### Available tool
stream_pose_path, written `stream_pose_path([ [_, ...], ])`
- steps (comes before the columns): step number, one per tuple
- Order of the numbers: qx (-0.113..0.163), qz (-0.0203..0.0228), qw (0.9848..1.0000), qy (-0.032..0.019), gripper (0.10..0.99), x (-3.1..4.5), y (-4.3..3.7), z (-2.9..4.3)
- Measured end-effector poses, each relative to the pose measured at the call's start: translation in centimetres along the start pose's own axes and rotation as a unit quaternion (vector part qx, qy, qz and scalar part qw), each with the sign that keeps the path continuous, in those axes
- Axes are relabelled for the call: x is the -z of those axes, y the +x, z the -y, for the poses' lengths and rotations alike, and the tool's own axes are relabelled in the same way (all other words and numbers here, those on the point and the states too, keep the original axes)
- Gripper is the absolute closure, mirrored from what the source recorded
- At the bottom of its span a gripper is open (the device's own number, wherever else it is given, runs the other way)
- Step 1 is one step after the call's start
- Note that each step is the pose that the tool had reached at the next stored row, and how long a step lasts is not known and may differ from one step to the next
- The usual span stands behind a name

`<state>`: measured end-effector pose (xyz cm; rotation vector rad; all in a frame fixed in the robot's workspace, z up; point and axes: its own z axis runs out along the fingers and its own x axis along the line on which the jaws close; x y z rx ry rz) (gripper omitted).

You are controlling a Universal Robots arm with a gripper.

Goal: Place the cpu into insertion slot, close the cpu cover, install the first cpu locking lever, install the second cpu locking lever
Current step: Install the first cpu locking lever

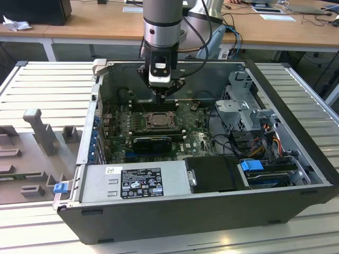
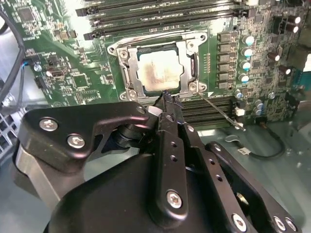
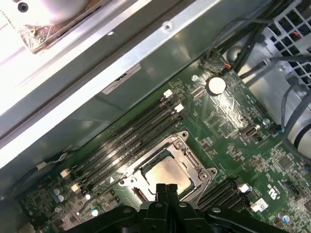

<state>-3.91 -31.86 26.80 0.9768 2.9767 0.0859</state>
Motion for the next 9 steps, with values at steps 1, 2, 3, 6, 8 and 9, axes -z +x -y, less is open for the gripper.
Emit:
stream_pose_path([
  [1,0.017,-0.0009,0.9999,0.0002,0.980,0.00,0.00,0.00],
  [2,0.035,-0.0019,0.9994,0.0004,0.980,0.00,0.00,0.00],
  [3,0.047,-0.0026,0.9989,0.0005,0.980,0.00,0.00,0.00],
  [6,0.071,-0.0038,0.9975,0.0007,0.980,0.00,0.00,0.00],
  [8,0.083,-0.0045,0.9965,0.0009,0.980,0.00,0.00,0.00],
  [9,0.090,-0.0049,0.9959,0.0009,0.980,0.00,0.00,0.00],
])
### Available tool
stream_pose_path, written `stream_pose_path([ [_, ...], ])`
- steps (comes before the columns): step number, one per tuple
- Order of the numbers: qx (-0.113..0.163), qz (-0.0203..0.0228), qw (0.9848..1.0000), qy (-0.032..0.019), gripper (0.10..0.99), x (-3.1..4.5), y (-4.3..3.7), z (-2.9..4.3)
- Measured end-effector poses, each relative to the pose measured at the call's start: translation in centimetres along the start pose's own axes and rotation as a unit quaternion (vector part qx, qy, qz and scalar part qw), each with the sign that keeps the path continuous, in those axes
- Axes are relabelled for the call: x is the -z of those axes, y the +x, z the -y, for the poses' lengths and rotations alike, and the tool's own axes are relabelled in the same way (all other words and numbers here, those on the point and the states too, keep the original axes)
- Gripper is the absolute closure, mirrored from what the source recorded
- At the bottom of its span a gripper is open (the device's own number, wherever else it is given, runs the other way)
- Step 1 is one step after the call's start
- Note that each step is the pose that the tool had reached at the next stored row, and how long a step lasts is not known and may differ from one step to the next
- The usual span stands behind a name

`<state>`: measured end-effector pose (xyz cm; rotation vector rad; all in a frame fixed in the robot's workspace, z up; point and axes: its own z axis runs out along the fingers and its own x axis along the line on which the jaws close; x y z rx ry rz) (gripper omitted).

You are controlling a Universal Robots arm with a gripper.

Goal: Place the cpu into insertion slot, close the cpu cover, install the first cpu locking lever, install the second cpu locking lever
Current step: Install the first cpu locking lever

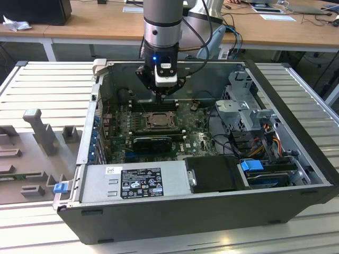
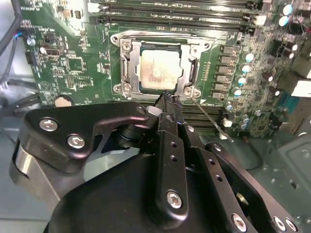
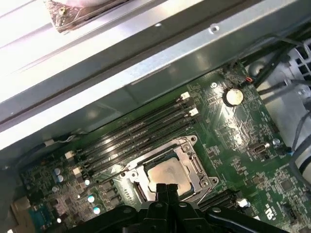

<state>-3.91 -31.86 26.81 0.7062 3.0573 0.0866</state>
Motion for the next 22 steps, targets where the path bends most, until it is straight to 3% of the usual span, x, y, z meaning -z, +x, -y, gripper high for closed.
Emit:
stream_pose_path([
  [2,0.026,-0.0014,0.9997,0.0003,0.980,0.00,0.00,0.00],
  [12,0.075,-0.0041,0.9972,0.0007,0.980,0.00,0.00,0.00],
  [22,0.125,-0.0068,0.9921,0.0012,0.980,0.00,0.00,0.00],
])
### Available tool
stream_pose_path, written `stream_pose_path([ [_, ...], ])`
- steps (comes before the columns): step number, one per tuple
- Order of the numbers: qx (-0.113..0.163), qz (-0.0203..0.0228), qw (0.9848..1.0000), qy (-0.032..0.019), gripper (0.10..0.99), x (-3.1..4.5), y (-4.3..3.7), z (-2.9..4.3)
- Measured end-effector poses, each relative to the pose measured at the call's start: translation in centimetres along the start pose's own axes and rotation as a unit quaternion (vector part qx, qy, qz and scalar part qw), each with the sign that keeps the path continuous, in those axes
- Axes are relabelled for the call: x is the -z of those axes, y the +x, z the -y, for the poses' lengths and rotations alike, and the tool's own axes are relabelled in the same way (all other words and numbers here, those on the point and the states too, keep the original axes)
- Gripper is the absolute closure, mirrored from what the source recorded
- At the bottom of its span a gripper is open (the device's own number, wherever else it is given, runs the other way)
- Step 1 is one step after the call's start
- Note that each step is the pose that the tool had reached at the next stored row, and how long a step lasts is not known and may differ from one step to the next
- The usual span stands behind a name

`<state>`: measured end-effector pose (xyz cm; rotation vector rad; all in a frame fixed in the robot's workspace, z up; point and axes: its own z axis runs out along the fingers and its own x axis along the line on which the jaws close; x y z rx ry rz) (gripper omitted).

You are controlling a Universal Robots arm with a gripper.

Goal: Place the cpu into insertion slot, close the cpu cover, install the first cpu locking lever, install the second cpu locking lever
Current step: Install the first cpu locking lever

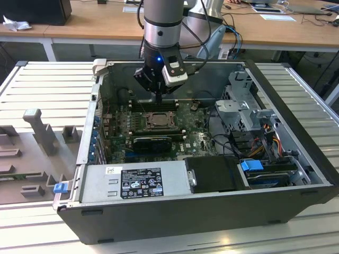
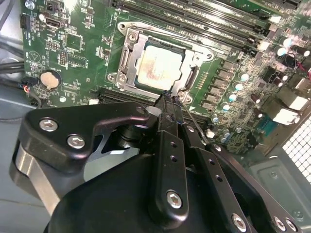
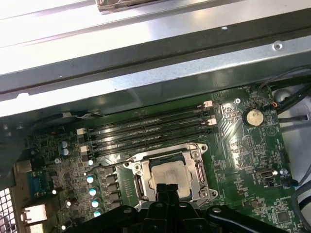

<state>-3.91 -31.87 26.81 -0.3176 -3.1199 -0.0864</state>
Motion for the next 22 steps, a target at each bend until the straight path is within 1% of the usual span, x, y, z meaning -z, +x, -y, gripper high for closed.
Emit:
stream_pose_path([
  [6,0.025,-0.0014,0.9997,0.0002,0.980,0.00,0.00,0.00],
  [10,0.052,-0.0028,0.9986,0.0005,0.980,0.00,0.00,0.00],
  [17,0.079,-0.0043,0.9969,0.0008,0.980,0.00,0.00,0.00],
  [22,0.097,-0.0053,0.9953,0.0010,0.980,0.00,0.00,0.00],
])
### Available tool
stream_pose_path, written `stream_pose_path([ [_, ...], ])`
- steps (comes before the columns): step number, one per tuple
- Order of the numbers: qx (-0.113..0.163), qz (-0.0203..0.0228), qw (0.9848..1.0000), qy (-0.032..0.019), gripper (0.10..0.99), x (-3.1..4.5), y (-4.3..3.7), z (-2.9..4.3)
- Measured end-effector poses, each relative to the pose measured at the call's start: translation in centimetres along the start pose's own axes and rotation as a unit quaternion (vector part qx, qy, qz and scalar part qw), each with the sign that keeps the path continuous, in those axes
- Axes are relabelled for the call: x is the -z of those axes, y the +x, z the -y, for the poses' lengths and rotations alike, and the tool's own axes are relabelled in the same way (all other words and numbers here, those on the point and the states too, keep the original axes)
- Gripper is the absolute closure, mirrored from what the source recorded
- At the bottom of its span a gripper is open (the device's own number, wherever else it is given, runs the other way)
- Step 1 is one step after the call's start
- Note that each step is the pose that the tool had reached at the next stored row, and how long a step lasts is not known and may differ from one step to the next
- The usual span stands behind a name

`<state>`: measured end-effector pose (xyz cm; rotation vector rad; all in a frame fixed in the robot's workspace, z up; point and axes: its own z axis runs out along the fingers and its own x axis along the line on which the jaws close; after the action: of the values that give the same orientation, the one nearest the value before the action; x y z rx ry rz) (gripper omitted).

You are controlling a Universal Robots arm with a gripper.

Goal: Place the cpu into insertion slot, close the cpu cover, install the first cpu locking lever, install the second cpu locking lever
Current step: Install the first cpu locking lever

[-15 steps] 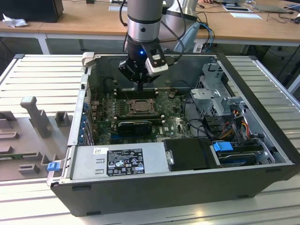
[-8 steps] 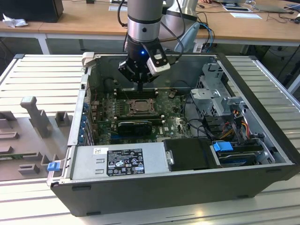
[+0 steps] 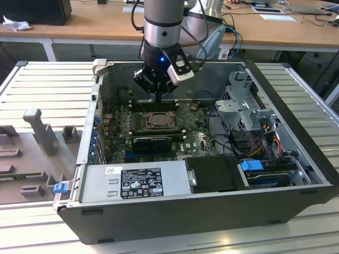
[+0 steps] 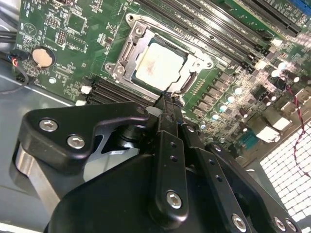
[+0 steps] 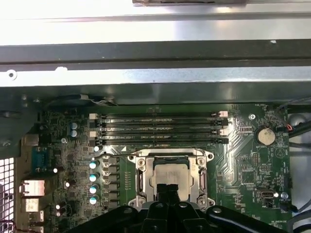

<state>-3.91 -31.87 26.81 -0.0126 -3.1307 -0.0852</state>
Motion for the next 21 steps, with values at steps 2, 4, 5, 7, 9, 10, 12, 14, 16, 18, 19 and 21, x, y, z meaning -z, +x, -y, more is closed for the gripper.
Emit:
stream_pose_path([
  [2,0.009,-0.0005,1.0000,0.0001,0.980,0.00,0.00,0.00],
  [4,0.016,-0.0009,0.9999,0.0002,0.980,0.00,0.00,0.00],
  [5,0.024,-0.0013,0.9997,0.0002,0.980,0.00,0.00,0.00],
  [7,0.030,-0.0017,0.9995,0.0003,0.980,0.00,0.00,0.00],
  [9,0.037,-0.0020,0.9993,0.0004,0.980,0.00,0.00,0.00],
  [10,0.042,-0.0023,0.9991,0.0004,0.980,0.00,0.00,0.00],
  [12,0.047,-0.0026,0.9989,0.0005,0.980,0.00,0.00,0.00],
  [14,0.053,-0.0029,0.9986,0.0005,0.980,0.00,0.00,0.00],
  [16,0.059,-0.0032,0.9982,0.0006,0.980,0.00,0.00,0.00],
  [18,0.068,-0.0037,0.9977,0.0007,0.980,0.00,0.00,0.00],
  [19,0.073,-0.0040,0.9973,0.0007,0.980,0.00,0.00,0.00],
  [21,0.077,-0.0041,0.9970,0.0006,0.980,-0.01,0.05,0.01],
])
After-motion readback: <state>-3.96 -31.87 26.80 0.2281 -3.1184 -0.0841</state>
